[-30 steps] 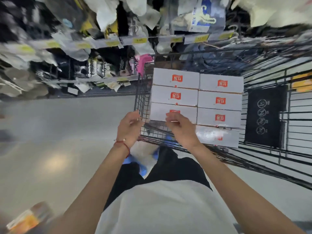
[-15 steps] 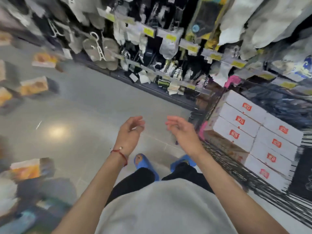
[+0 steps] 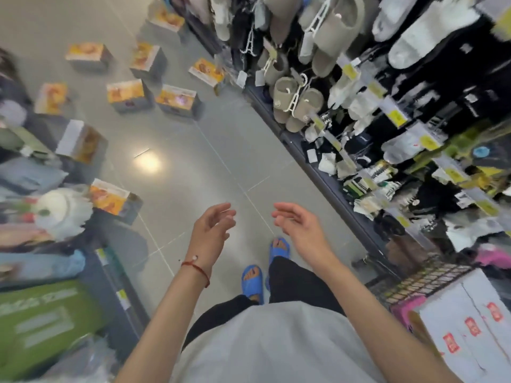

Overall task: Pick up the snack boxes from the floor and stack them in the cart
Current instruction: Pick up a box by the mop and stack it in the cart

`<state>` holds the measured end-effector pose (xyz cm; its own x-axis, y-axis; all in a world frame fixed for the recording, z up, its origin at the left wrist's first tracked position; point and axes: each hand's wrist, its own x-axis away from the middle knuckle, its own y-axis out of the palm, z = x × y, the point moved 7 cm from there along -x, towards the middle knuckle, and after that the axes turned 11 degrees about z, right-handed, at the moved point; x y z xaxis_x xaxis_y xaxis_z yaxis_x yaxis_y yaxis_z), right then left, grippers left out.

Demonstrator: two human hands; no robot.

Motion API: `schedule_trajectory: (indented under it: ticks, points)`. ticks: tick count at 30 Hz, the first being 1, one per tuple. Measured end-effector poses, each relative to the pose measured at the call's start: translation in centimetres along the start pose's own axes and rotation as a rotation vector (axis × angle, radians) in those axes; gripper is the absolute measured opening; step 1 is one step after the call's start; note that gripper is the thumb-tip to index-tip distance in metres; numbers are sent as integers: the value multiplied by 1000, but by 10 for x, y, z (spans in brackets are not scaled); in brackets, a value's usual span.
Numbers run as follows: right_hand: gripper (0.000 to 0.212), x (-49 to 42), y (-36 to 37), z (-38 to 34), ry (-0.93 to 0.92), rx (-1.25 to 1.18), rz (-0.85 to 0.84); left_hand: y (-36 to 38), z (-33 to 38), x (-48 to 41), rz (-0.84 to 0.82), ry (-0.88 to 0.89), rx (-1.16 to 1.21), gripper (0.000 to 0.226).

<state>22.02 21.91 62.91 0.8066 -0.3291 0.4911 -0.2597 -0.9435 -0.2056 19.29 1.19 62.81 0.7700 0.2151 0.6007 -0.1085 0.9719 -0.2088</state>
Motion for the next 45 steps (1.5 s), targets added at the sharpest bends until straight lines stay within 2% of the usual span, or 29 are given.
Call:
schedule_trajectory:
  ticks: [9,15,20,27,34,45]
  points:
    - [26,-81,103,-59,-24,61,-286,-51,31,-53,287,-77,126,28]
    - [25,-115,158,-100,-59,170,-510,-60,59,-82,406,-99,218,28]
    - [25,-136,205,-123,-79,259,-626,-79,63,-100,508,-142,319,27]
    - [26,-166,297,-149,-98,376,-710,-140,55,-151,614,-209,452,27]
    - [27,-192,421,-178,-128,474,-725,-238,63,-234,658,-259,529,27]
    - [26,-217,589,-198,-35,569,-761,-365,73,-330,668,-396,553,26]
